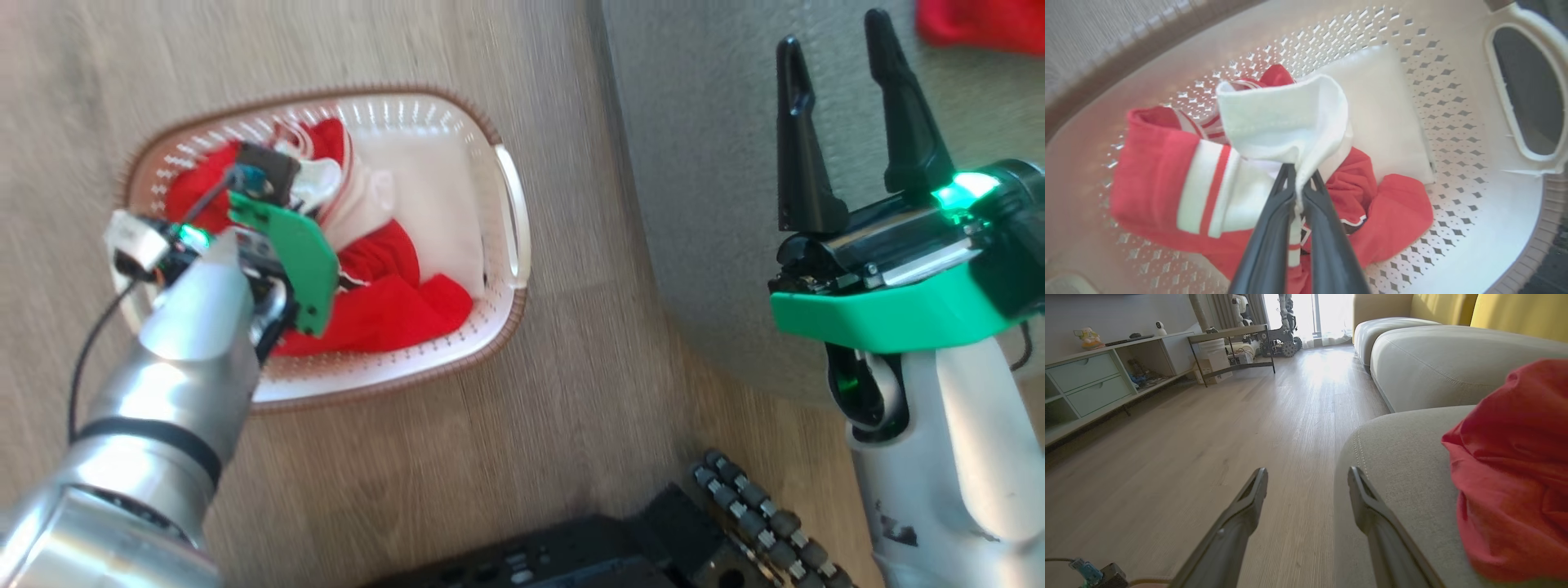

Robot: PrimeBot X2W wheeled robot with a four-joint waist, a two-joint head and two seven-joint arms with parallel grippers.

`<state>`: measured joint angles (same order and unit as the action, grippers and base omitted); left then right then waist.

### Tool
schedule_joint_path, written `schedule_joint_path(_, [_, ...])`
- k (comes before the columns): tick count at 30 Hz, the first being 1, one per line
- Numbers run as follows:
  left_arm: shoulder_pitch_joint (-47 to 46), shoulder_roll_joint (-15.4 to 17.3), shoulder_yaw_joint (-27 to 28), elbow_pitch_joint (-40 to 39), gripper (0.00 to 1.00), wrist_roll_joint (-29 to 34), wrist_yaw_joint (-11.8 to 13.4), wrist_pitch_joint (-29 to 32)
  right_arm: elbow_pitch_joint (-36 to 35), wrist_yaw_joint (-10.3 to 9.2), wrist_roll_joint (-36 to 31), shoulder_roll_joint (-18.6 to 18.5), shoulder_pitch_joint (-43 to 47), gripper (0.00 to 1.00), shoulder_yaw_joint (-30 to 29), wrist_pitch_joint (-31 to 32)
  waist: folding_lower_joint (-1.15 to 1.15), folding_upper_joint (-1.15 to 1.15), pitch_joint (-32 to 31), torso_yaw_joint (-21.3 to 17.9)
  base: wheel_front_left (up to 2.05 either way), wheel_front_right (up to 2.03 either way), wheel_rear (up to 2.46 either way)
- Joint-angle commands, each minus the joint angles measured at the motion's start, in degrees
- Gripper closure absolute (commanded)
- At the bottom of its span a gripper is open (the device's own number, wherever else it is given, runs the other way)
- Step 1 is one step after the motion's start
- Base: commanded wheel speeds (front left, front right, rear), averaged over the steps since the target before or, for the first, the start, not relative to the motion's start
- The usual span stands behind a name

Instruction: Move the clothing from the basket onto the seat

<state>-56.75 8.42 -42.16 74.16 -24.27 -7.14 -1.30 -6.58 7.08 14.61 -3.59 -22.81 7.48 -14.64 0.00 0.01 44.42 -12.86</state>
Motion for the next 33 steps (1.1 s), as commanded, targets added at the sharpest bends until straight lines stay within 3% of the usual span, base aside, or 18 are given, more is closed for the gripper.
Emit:
schedule_joint_path(1, [2.0,0.3,0.4,-1.1,1.0,-1.0,-0.3,-1.4,-1.1,0.41,0.1,0.7,2.0,0.0,1.0,-0.4,0.0,-0.01,-3.9,0.8,0.0,0.0,0.0])
schedule_joint_path(16, [9.4,-0.4,-3.7,-10.4,1.0,-10.4,-0.3,-8.7,3.7,0.41,2.4,-2.3,5.3,0.0,1.2,-0.4,0.0,-0.01,-20.9,3.4,0.0,0.0,0.0])
schedule_joint_path(33, [14.5,3.2,-3.9,-26.9,1.0,-15.9,0.3,-13.0,8.2,0.41,5.6,-4.6,12.0,0.0,3.3,-0.4,0.0,-0.01,-37.0,7.2,0.0,0.0,0.0])
